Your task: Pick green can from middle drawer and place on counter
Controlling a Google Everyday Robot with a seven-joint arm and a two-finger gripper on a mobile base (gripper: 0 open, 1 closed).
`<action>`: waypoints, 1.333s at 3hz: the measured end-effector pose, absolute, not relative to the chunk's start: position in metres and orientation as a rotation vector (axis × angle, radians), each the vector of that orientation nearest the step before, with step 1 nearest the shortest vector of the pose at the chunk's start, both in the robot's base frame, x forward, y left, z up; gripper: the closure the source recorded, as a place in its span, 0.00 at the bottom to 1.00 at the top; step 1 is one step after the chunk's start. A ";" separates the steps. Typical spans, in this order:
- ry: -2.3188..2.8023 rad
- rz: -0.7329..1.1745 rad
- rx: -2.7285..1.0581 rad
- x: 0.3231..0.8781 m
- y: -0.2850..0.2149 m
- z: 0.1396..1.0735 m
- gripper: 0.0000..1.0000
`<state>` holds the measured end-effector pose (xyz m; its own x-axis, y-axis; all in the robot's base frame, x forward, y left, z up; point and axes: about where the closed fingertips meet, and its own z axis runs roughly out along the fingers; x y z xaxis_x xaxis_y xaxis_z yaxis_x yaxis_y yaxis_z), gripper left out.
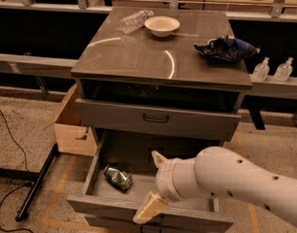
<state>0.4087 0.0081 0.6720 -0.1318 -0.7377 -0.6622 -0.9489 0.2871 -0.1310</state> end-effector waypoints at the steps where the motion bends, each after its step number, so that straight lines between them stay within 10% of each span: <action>1: 2.023 0.368 -1.440 0.448 -0.011 0.603 0.00; 4: 2.033 0.343 -1.285 0.538 0.010 0.524 0.00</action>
Offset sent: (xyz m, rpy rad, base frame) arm 0.2178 0.0079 -0.1757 0.0407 -0.1079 -0.2786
